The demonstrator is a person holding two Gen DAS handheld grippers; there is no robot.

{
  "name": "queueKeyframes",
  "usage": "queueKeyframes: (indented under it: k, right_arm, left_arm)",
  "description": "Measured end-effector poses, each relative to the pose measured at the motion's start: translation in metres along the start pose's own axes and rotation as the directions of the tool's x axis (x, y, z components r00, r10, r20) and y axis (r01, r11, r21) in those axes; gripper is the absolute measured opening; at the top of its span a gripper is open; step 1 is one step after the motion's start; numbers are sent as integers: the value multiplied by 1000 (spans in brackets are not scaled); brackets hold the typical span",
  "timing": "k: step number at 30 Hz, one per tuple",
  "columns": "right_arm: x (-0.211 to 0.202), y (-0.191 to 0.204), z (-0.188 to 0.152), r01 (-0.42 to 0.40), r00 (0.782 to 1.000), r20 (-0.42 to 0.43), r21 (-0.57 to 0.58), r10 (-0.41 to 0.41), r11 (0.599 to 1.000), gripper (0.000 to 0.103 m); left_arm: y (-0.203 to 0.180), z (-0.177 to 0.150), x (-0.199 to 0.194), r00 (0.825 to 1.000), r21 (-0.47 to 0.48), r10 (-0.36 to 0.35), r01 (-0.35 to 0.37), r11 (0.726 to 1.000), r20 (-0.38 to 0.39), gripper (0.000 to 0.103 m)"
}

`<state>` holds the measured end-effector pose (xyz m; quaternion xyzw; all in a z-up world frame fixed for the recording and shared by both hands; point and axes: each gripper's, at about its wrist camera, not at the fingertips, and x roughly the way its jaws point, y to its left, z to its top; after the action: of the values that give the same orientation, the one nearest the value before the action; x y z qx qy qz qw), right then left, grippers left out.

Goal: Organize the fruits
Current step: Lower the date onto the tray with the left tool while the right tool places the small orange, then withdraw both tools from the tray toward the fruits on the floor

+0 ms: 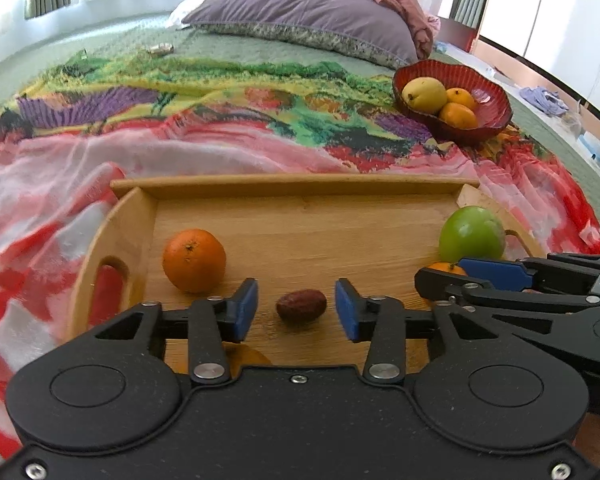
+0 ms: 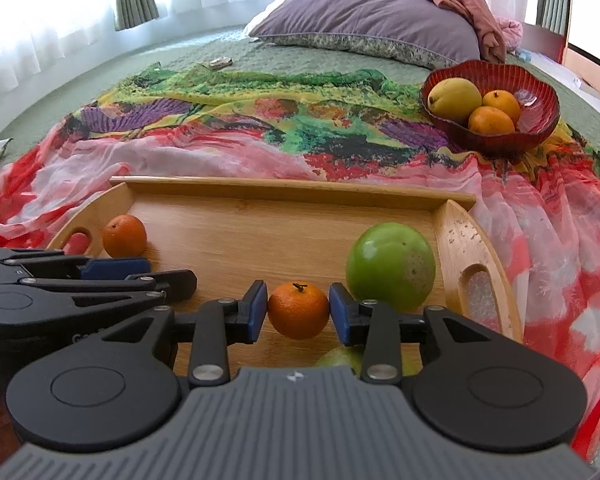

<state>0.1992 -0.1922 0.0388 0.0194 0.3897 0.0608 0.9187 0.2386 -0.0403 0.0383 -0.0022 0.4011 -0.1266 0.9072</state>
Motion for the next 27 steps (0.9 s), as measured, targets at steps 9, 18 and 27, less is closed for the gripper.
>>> queueKeyframes:
  k: [9, 18, 27]
  right_arm:
    - [-35, -2, -5, -20, 997, 80, -31, 22, 999, 60]
    - [-77, 6, -33, 5, 981, 191, -139, 22, 990, 73]
    - [-102, 6, -73, 3, 967, 252, -155, 36, 988, 86]
  left_arm:
    - [0, -11, -44, 997, 48, -9, 6, 999, 82, 62]
    - [-2, -46, -88, 986, 79, -26, 13, 997, 162, 80]
    - [-6, -90, -113, 980, 101, -6, -14, 995, 197, 87]
